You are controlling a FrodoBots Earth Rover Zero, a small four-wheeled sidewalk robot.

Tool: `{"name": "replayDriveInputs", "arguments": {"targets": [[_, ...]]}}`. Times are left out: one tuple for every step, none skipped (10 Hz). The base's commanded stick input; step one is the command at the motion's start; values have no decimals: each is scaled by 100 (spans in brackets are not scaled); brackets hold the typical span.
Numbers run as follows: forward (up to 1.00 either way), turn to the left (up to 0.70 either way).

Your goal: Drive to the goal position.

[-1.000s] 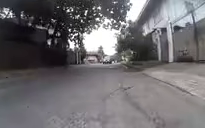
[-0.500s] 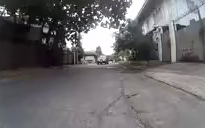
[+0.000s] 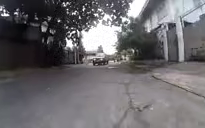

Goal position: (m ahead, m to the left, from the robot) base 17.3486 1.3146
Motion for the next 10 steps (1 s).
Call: {"name": "replayDriveInputs", "arguments": {"targets": [[100,-37],[100,-37],[100,-37],[100,-37],[100,-37],[100,-33],[100,3],[100,3],[100,3],[100,3]]}}
